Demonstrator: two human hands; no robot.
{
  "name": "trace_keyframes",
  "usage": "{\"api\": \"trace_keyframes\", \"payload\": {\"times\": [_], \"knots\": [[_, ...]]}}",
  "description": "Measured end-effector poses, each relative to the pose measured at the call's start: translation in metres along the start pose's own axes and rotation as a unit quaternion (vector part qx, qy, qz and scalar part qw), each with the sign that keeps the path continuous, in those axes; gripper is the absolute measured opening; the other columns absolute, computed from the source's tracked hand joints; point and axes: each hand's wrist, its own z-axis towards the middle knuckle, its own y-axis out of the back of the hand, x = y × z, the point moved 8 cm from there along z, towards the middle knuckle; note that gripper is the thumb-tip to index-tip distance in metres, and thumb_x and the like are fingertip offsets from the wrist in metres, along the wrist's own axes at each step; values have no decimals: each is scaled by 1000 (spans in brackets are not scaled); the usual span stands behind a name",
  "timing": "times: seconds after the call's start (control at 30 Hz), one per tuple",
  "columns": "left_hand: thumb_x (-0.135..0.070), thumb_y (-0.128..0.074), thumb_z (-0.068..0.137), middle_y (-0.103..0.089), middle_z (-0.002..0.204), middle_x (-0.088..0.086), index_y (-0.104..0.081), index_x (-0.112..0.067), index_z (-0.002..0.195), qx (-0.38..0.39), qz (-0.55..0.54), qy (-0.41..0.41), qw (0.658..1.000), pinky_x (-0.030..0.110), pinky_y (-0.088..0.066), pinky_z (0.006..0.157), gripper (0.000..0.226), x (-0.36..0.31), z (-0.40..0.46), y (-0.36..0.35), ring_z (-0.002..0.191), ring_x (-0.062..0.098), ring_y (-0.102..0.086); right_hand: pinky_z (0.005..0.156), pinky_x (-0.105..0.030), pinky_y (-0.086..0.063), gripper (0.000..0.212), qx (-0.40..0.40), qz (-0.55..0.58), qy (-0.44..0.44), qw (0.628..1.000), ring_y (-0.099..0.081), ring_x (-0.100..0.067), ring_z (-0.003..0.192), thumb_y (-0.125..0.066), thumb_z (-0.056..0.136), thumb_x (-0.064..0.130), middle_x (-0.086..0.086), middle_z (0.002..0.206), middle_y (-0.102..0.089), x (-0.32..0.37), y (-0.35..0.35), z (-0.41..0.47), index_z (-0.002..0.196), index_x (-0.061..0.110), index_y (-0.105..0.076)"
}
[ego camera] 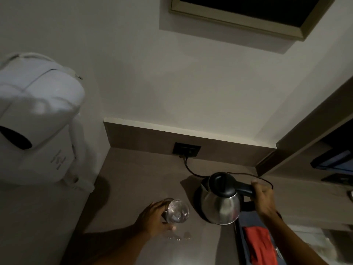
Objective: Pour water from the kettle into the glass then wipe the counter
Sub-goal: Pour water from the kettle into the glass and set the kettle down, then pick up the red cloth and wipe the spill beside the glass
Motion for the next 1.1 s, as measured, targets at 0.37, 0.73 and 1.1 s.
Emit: {"api": "trace_keyframes", "payload": {"times": [0.37, 0.73, 1.1], "knots": [[-72, -74, 48, -49, 127, -37, -24, -60, 134, -13, 13, 12, 1000, 25, -26, 113, 100, 0, 0, 0, 118, -9, -47, 62, -62, -49, 45, 38, 63, -39, 997, -55, -53, 65, -40, 101, 22, -35, 71, -54, -38, -11, 28, 79, -14, -54], [-64, -81, 49, -53, 134, -27, -43, -52, 136, -40, 0, 9, 999, 30, -47, 102, 96, -2, 0, -2, 122, 2, -50, 60, -40, -46, 41, 67, 60, -31, 995, -55, -35, 64, -35, 100, 12, -22, 66, -57, -52, -13, 34, 65, 7, -56], [-69, -81, 49, -55, 131, -29, -44, -54, 133, -53, -3, 10, 999, 36, -41, 110, 93, -1, 0, -1, 122, -1, -50, 59, -16, -46, 54, 40, 45, 11, 998, -64, -4, 73, -31, 94, 54, -6, 86, -65, -32, -7, 21, 96, 11, -63]]}}
